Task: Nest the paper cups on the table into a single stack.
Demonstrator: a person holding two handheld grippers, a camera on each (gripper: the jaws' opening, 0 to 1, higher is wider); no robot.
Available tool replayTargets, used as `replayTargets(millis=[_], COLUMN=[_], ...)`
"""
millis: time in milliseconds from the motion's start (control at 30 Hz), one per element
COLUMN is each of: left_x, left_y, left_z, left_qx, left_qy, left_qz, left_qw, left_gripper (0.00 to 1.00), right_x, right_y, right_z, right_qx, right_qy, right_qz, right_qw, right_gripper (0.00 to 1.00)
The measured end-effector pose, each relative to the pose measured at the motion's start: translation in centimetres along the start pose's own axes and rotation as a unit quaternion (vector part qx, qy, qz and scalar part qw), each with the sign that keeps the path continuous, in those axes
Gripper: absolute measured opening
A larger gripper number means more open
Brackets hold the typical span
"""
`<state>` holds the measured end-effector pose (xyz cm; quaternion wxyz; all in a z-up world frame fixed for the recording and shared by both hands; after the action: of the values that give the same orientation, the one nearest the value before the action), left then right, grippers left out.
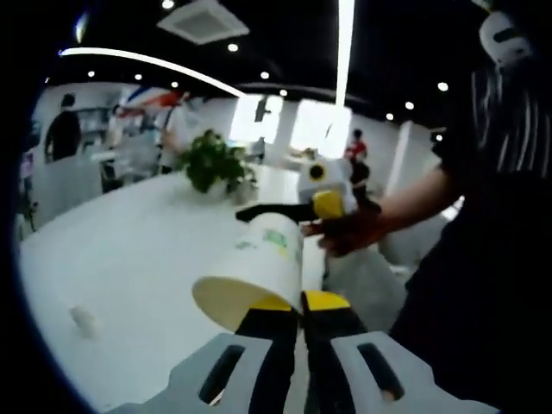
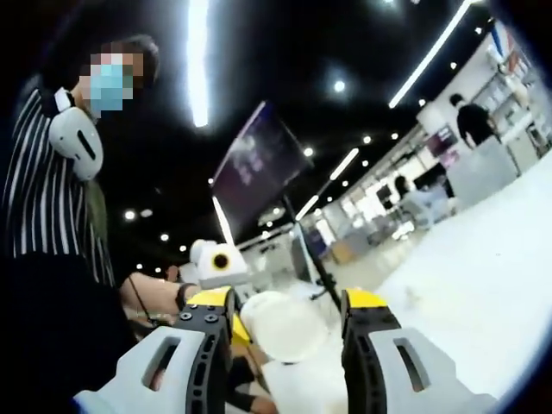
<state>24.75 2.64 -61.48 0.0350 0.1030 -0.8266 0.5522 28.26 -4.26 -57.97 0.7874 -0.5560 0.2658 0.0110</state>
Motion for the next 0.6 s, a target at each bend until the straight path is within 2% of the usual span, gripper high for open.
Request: replayTargets(millis=[67, 100, 167, 200, 233, 300, 333, 367, 400, 500, 600], left_x=[-0.1, -0.1, -0.4, -0.8, -0.9, -1.0, -1.3, -1.4, -1.7, -2.3, -1.8], left_y=[0.3, 0.3, 0.5, 0.6, 0.4, 0.7, 0.9, 0.9, 1.2, 1.6, 1.5], left_z=[0.1, 0.1, 0.2, 0.2, 0.3, 0.3, 0.2, 0.2, 0.2, 0.4, 1.0], left_qx=[-0.027, -0.032, -0.058, -0.073, -0.076, -0.097, -0.114, -0.119, -0.140, -0.171, -0.180], left_qy=[0.007, 0.009, 0.013, 0.012, 0.014, 0.027, 0.026, 0.026, 0.031, 0.037, 0.065], left_qz=[0.022, 0.027, 0.051, 0.080, 0.093, 0.102, 0.113, 0.118, 0.140, 0.177, 0.211], left_qw=[0.9993, 0.9991, 0.9969, 0.9941, 0.9927, 0.9896, 0.9866, 0.9855, 0.9798, 0.9685, 0.9586], left_gripper=[0.00, 0.00, 0.00, 0.00, 0.00, 0.00, 0.00, 0.00, 0.00, 0.00, 0.00], right_x=[0.0, 0.2, 0.5, 0.6, 0.6, 0.3, 0.4, 0.4, 0.5, 1.2, 1.4], right_y=[0.1, 0.2, 0.3, 0.4, 0.4, 0.1, 0.1, 0.2, 0.4, 1.5, 2.6], right_z=[-0.5, -0.7, -1.1, -1.4, -1.6, -2.0, -2.1, -2.3, -2.5, -2.9, -3.1], right_qx=[-0.004, -0.008, -0.013, -0.017, -0.019, -0.015, -0.020, -0.027, -0.037, -0.070, -0.098], right_qy=[0.005, 0.013, 0.024, 0.026, 0.028, 0.027, 0.029, 0.032, 0.035, 0.048, 0.056], right_qz=[-0.006, -0.015, -0.024, -0.021, -0.020, -0.032, -0.039, -0.047, -0.058, -0.078, -0.104], right_qw=[1.0000, 0.9998, 0.9993, 0.9993, 0.9992, 0.9990, 0.9986, 0.9980, 0.9970, 0.9933, 0.9882], right_gripper=[0.48, 0.50, 0.56, 0.56, 0.56, 0.56, 0.56, 0.56, 0.57, 0.64, 0.70])
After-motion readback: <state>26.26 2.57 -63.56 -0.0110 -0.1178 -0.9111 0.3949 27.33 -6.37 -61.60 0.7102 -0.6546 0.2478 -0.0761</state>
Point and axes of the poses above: the point that each gripper's makers call its tool centre point, and the gripper's own axes: z roughly forward along the fingers, x roughly to its right, y roughly out of its underside, the point moved 1 cm from there along -z, roughly backward along the fingers
